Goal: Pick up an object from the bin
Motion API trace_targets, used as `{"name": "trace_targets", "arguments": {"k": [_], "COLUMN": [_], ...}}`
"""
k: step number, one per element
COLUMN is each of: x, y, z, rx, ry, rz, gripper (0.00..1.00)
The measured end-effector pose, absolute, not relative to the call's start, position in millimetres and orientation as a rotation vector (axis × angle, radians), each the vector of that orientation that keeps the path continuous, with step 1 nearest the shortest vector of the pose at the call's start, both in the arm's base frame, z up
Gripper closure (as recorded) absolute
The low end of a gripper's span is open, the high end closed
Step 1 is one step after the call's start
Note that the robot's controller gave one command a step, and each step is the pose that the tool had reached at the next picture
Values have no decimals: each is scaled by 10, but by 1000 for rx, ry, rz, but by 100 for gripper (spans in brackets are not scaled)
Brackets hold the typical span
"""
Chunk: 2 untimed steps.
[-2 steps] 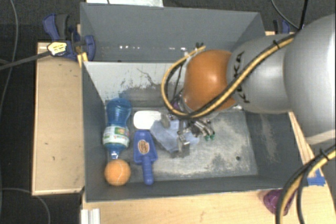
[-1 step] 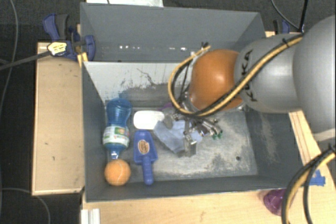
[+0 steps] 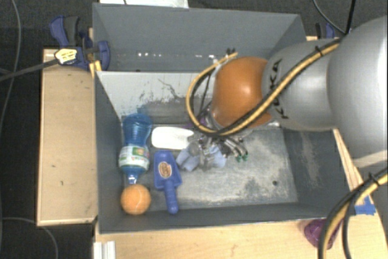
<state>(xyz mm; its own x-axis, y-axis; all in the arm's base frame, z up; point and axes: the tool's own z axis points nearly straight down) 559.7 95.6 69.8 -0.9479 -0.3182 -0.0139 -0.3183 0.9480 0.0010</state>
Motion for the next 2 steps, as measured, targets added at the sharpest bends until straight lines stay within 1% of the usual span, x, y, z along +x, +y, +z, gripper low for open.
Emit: {"name": "trace_targets", "arguments": {"k": [1,2], "x": [5597,5582], "y": [955,953], "z": [698,746], "rx": [-503,-505], "ry": [3087,3092], "rz": [5,5], "gripper": [100,100]}}
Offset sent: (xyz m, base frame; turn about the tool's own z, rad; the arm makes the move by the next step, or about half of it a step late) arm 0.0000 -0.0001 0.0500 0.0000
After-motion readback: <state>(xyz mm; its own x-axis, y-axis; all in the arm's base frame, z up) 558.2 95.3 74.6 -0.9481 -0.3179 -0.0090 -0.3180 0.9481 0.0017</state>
